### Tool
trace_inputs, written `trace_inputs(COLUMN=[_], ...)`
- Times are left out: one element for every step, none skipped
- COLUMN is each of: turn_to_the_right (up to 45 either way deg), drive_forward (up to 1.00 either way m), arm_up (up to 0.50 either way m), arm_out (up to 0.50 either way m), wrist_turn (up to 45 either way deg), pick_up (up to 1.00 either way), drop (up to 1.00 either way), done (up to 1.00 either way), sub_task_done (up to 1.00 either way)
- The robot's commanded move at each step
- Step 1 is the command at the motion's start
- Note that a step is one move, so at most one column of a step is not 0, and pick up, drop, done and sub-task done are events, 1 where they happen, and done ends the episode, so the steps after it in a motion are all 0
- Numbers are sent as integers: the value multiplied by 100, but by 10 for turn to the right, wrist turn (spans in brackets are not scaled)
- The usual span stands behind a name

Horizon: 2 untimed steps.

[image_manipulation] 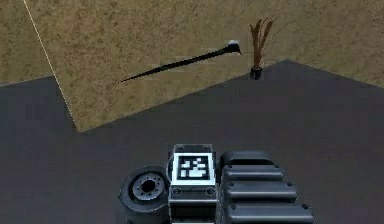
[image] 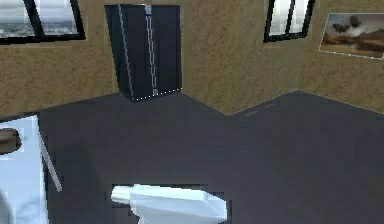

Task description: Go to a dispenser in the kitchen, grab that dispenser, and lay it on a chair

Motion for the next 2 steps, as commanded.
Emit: trace_inputs(turn_to_the_right=[-450, -390], drive_forward=[0, 0], arm_up=[0, 0], arm_out=[0, 0], wrist_turn=[0, 0], pick_up=[0, 0], drop=[0, 0], done=[0, 0], sub_task_done=[0, 0])
